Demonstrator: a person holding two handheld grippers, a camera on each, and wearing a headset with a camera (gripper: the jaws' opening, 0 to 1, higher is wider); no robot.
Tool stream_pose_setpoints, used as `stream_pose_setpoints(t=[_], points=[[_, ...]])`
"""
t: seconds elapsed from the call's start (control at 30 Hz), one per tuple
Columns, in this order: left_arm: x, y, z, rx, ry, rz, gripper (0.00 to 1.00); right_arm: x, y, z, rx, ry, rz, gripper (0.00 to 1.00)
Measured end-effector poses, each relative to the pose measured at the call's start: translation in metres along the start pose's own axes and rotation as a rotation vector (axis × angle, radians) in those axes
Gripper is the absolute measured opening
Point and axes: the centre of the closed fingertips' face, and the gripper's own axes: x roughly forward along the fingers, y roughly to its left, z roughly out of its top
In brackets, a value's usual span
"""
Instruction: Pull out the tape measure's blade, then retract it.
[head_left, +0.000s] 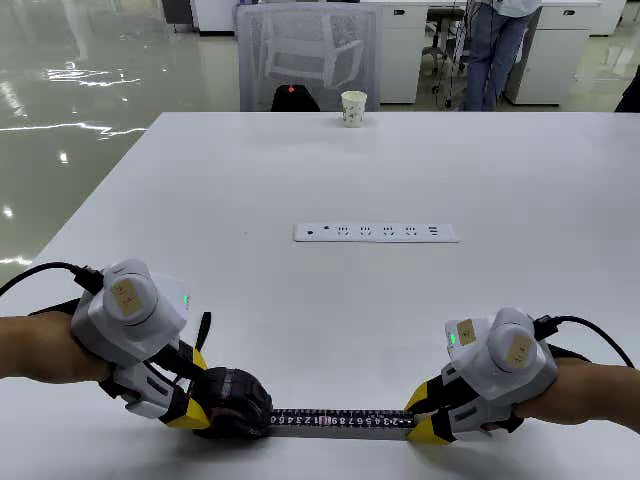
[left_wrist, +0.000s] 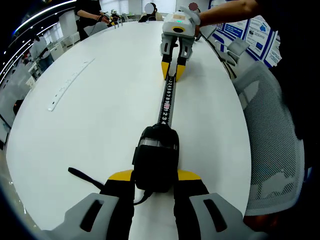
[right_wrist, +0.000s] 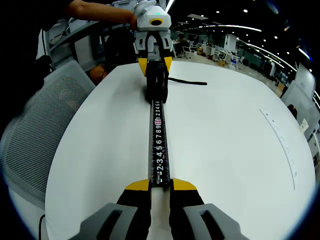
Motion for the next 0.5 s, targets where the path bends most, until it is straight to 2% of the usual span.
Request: stream_pose_setpoints(t=[0.5], points=[[0.000,0.000,0.000,-0.007,-0.002,-0.003,0.24,-0.012,0.000,-0.012,0.009,0.014,0.003,0.09]])
